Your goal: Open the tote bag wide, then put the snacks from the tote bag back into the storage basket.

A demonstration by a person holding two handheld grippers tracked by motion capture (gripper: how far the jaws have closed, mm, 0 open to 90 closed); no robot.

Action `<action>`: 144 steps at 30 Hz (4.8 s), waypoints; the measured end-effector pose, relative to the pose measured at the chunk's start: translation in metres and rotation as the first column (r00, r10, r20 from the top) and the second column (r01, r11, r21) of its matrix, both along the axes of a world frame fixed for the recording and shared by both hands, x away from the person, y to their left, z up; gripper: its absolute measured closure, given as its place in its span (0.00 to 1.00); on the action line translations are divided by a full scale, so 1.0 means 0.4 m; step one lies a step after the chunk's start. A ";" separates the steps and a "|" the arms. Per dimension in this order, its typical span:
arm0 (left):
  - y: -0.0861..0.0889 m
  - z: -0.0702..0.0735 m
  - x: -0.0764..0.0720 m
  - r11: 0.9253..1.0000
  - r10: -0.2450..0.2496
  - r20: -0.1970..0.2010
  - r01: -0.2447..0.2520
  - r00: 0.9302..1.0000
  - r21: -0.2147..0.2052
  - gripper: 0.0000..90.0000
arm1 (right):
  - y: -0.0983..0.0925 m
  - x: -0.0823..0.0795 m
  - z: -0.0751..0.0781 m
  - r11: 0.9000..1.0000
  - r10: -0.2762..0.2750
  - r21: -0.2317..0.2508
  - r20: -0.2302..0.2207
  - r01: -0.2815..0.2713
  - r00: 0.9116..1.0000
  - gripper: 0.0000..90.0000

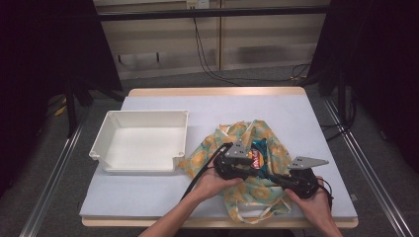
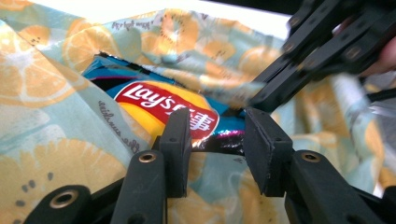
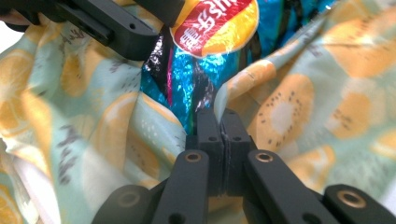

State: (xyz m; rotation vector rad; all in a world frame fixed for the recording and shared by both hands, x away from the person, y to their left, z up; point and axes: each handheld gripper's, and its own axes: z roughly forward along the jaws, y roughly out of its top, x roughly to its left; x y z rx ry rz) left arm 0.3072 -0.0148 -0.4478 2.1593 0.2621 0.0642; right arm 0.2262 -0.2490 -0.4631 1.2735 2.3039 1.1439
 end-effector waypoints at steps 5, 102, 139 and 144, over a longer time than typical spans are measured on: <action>-0.007 0.000 -0.007 1.000 0.015 0.010 -0.015 1.000 0.011 0.68 | -0.016 -0.026 -0.014 0.999 -0.031 -0.012 0.001 0.031 1.000 0.88; 0.009 0.165 -0.017 0.966 -0.080 -0.022 0.072 0.997 -0.247 1.00 | -0.033 -0.053 0.022 0.997 0.021 0.070 0.095 -0.028 0.995 0.68; 0.053 0.261 0.017 0.950 -0.022 0.030 0.030 0.999 -0.311 1.00 | 0.050 -0.057 0.046 0.960 0.179 0.191 0.133 -0.203 0.975 0.54; 0.067 0.288 0.032 0.943 0.004 0.039 0.009 0.999 -0.333 1.00 | 0.025 -0.074 0.054 0.965 0.146 0.199 0.141 -0.173 0.979 0.42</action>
